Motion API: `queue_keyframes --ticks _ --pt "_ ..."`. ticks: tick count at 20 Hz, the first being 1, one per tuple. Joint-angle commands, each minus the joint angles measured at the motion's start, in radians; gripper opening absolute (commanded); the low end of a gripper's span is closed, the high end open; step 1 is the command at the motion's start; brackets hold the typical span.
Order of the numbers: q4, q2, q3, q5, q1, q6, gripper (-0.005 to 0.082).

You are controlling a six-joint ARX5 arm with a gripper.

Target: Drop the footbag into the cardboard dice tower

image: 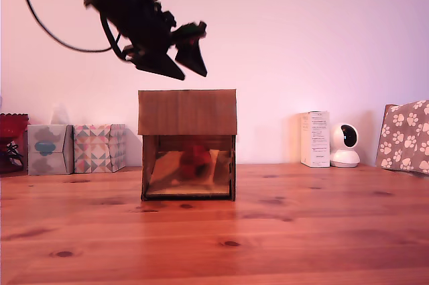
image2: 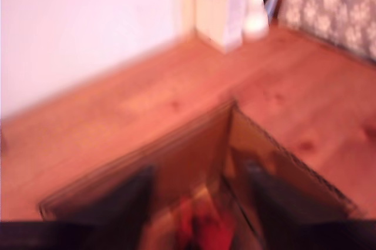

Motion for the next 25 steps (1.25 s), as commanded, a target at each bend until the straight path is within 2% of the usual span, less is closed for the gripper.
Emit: queue_keyframes --ticks 1,2,4,5,7,10,14,19,21,25 --pt "-0.071 -0.011 0.016 0.004 -0.008 0.022 0.0505" --pt "-0.116 -0.025 0.022 0.006 -0.008 0.021 0.0361" --pt "-0.23 -0.06 0.022 0.037 -0.013 0.019 0.002" --pt "-0.282 -0.072 0.022 0.05 -0.017 0.018 -0.0012" --pt "-0.351 -0.085 0.019 0.058 -0.023 0.013 -0.0021" --pt "-0.307 -0.134 -0.063 0.057 -0.045 0.013 -0.0021" --pt "-0.125 -0.265 -0.29 0.053 -0.084 -0.01 -0.0021" --pt "0.198 -0.485 -0.642 0.053 -0.099 -0.02 -0.0021" --pt "0.303 -0.568 -0.773 0.052 -0.1 -0.072 -0.0021" --pt "0.312 -0.705 -0.937 0.053 -0.1 -0.109 -0.0021"
